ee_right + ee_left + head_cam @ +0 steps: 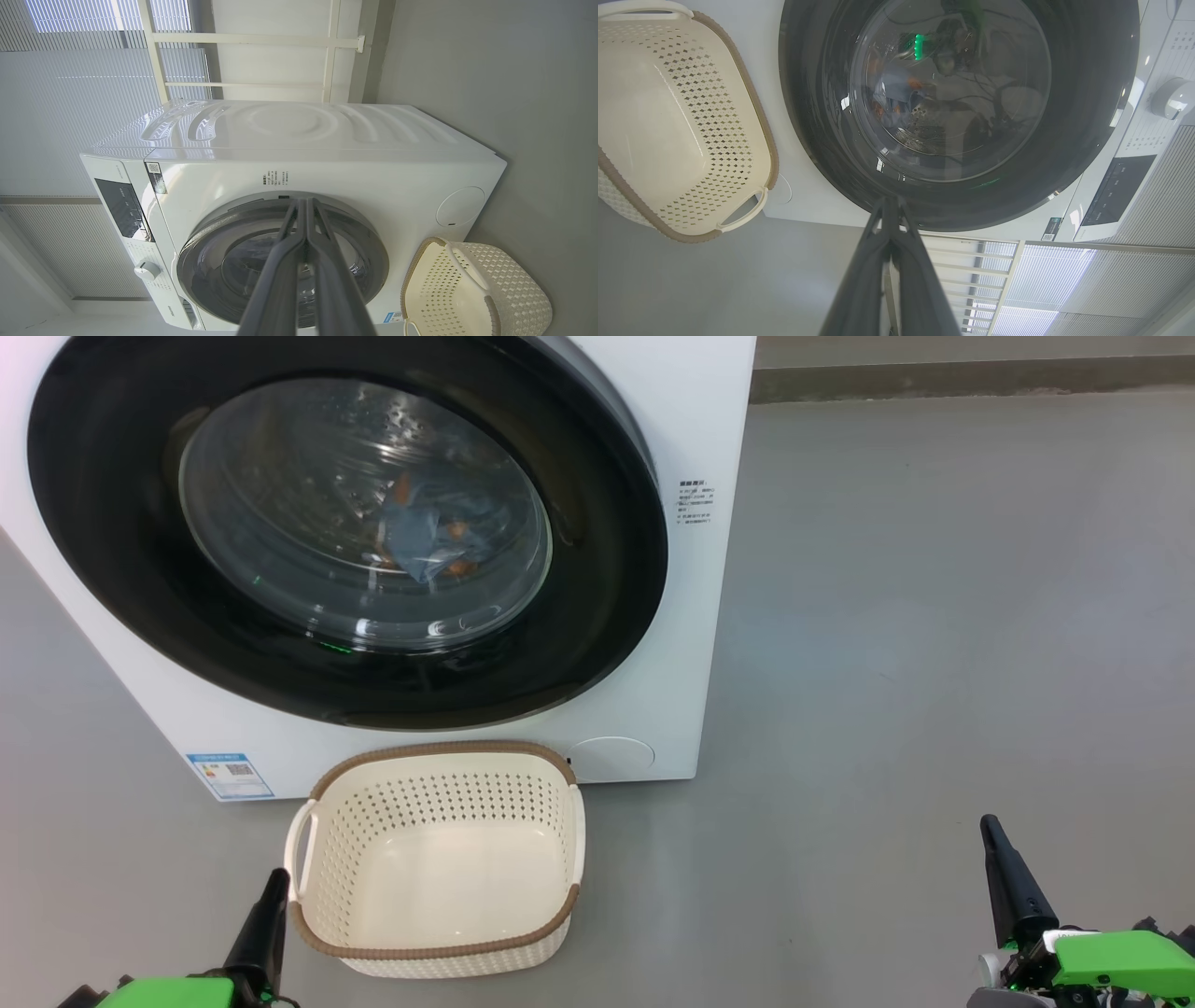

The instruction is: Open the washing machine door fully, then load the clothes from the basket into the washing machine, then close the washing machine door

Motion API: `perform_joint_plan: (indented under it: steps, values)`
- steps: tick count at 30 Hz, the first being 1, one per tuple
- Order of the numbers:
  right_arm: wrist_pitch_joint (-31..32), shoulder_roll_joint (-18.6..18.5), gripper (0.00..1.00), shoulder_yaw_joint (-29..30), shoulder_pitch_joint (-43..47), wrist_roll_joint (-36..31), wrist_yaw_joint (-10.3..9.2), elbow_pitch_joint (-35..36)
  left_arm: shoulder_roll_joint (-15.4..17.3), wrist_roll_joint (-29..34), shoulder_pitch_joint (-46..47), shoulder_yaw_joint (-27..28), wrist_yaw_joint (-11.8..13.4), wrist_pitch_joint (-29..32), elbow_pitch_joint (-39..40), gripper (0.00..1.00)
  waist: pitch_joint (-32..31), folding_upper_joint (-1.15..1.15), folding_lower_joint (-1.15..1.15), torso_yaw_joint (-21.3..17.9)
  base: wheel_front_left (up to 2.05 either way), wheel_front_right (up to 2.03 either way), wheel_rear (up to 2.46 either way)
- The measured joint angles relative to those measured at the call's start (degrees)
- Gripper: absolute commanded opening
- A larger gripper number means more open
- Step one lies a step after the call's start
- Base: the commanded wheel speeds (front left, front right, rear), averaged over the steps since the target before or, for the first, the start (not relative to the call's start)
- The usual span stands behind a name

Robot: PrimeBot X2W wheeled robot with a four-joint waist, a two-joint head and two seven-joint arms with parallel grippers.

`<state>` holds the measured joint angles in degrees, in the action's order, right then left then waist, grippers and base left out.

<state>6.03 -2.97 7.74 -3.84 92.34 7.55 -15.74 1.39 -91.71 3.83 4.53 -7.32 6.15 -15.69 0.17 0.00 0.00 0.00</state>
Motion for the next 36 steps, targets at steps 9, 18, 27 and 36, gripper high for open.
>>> perform_joint_plan:
  steps: [9,18,27,36]
  values:
    - [0.0,0.0,0.0,0.0,0.0,0.0,0.0,0.0,0.0,0.0,0.0,0.0,0.0,0.0,0.0,0.0,0.0,0.0,0.0,0.0,0.0,0.0,0.0]
    - [0.0,0.0,0.0,0.0,0.0,0.0,0.0,0.0,0.0,0.0,0.0,0.0,0.0,0.0,0.0,0.0,0.0,0.0,0.0,0.0,0.0,0.0,0.0]
    - [0.0,0.1,0.0,0.1,0.0,0.0,0.0,0.0,0.0,0.0,0.0,0.0,0.0,0.0,0.0,0.0,0.0,0.0,0.0,0.0,0.0,0.0,0.0]
    - [0.0,0.1,0.0,0.1,0.0,0.0,0.0,0.0,0.0,0.0,0.0,0.0,0.0,0.0,0.0,0.0,0.0,0.0,0.0,0.0,0.0,0.0,0.0]
